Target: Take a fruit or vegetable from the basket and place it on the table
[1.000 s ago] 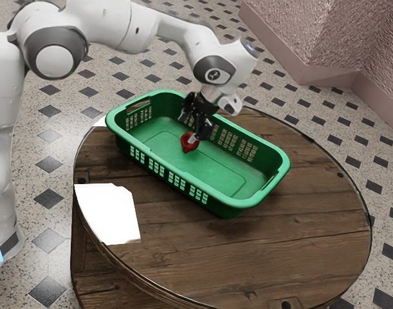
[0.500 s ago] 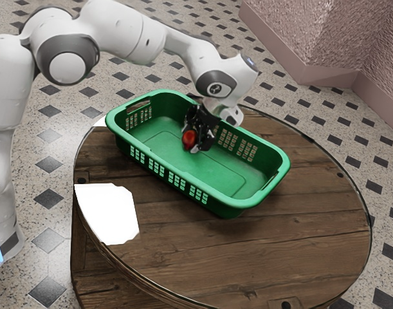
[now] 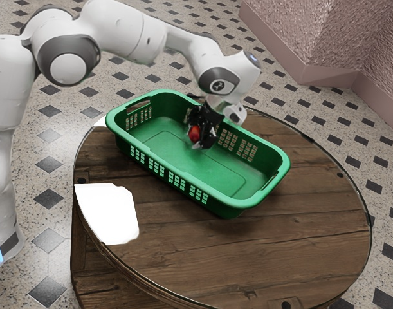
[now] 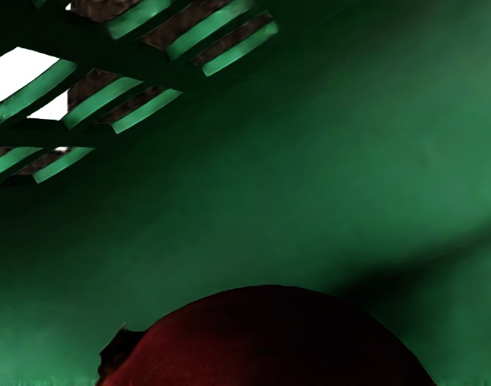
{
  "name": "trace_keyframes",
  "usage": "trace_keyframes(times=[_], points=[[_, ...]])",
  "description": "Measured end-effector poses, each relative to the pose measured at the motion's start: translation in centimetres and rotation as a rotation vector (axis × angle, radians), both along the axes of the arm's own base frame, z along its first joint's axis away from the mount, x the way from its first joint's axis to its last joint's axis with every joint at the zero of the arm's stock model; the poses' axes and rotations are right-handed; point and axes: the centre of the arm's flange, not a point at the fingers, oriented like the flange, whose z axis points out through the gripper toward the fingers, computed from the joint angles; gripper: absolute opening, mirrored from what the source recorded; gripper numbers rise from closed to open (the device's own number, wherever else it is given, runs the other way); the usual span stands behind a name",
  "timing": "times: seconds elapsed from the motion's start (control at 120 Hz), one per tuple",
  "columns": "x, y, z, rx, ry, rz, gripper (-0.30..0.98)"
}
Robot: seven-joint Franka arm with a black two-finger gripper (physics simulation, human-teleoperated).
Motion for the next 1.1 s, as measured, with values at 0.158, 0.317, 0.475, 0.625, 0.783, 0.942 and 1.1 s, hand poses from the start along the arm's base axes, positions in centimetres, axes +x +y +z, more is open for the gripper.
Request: trace_keyframes(times=[0.158, 0.317, 0.475, 0.625, 0.783, 0.942, 1.1], points=[[-0.3, -0.9, 5.0, 0.007, -0.030, -0.009, 0.25], [-1.2, -0.6, 10.1, 0.034, -0.059, -0.003, 0.25], [-1.6, 3.0, 12.7, 0.067, -0.062, 0.044, 0.24], [-0.4, 8.1, 13.2, 0.102, -0.061, 0.087, 0.25], [2.1, 12.1, 11.9, 0.104, -0.057, 0.085, 0.25], [3.4, 14.2, 9.7, 0.078, -0.037, 0.042, 0.25], [3.7, 18.6, 4.6, 0.030, -0.007, 0.030, 0.26]])
